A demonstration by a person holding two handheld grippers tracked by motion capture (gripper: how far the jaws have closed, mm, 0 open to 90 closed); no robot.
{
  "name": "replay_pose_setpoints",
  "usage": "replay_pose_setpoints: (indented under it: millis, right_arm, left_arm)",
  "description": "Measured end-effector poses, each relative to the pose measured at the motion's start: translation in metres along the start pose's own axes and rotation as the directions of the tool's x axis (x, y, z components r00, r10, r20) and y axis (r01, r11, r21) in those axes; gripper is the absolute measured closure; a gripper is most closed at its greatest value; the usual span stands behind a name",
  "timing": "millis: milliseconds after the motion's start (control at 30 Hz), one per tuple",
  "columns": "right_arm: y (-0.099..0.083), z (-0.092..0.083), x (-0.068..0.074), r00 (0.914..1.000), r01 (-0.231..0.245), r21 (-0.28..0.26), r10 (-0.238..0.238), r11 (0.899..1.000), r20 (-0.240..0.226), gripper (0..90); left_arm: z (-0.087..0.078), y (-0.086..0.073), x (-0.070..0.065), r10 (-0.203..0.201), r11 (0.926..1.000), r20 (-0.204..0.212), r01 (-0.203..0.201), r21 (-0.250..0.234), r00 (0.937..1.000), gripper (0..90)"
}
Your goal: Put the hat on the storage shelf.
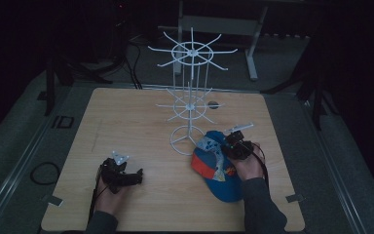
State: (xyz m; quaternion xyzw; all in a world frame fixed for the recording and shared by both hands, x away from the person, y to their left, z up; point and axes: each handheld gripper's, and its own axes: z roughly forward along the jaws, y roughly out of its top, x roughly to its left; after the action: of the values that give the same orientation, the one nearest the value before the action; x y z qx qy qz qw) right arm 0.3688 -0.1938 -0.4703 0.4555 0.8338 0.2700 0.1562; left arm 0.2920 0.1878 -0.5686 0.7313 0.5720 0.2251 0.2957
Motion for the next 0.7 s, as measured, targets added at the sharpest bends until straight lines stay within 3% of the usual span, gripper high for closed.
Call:
replay_pose_setpoints:
  millis: [700]
  right_arm:
    - [-0.006,-0.035,-0.022,0.9993,-0.025,-0.071,0.027,0.997,0.027,88.5]
  left_arm:
    - [0.0,0.0,0.0,0.002,1.0,0.0,-0.002,-0.001,1.0,2.4]
